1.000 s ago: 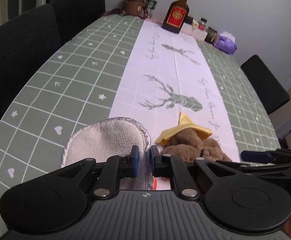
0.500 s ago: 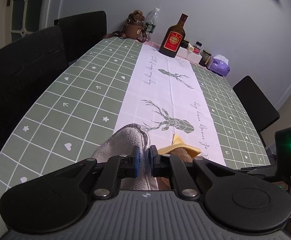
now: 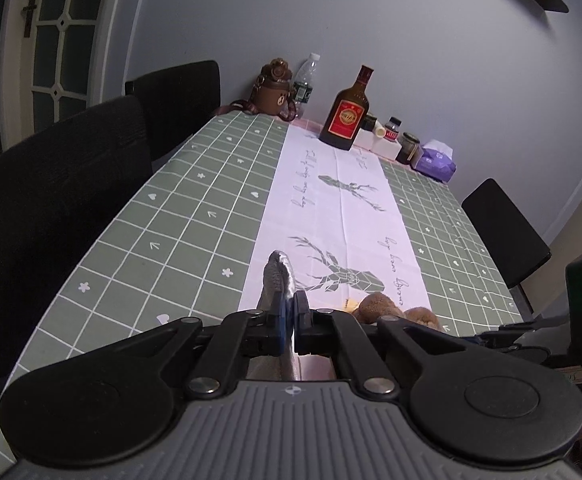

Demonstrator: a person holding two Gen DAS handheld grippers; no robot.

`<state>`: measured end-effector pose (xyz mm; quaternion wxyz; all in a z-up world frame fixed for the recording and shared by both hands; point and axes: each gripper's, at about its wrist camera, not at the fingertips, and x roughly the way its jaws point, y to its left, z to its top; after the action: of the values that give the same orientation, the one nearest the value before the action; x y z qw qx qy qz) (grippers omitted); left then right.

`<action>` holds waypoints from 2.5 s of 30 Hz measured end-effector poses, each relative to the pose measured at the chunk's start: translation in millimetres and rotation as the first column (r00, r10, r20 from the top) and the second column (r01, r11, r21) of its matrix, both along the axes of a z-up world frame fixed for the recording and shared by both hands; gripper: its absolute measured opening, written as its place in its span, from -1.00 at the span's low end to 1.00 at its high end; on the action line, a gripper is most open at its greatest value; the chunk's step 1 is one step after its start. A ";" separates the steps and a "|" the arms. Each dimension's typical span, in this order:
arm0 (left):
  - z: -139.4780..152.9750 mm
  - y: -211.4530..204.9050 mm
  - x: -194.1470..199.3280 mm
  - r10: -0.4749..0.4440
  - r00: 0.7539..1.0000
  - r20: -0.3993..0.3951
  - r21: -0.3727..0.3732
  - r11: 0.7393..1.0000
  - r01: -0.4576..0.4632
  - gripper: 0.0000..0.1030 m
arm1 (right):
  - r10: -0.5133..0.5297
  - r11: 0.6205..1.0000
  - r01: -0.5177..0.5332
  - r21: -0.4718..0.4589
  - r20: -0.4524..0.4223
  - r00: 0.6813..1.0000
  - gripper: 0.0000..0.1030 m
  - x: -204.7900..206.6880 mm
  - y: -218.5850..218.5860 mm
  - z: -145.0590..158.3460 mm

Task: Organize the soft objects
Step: 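Lift the pad and plush toy and carry both over the orange box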

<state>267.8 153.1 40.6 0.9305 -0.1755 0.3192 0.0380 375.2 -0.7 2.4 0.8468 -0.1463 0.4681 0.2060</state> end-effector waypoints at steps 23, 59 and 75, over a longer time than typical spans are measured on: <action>65.8 -49.0 -111.0 -0.163 0.969 0.183 0.039 0.987 0.159 -0.94 | 0.017 0.990 -0.042 0.135 0.177 0.984 -0.32 -125.2 -47.9 92.9; -103.7 -88.6 -145.3 -0.314 0.917 -0.247 -0.106 0.949 0.296 -0.09 | -0.025 0.990 0.024 0.136 0.006 1.000 -0.29 -219.0 -79.4 -42.2; -115.1 -93.6 -159.6 -0.294 0.931 -0.215 0.048 0.949 0.311 0.00 | -0.022 0.990 0.021 0.137 0.006 1.000 -0.25 -220.5 -76.8 -48.4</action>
<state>108.2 59.5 -74.5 0.8937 -0.0813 0.4348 -0.0751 154.7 -77.6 -46.0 0.8587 -0.0836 0.4514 0.2279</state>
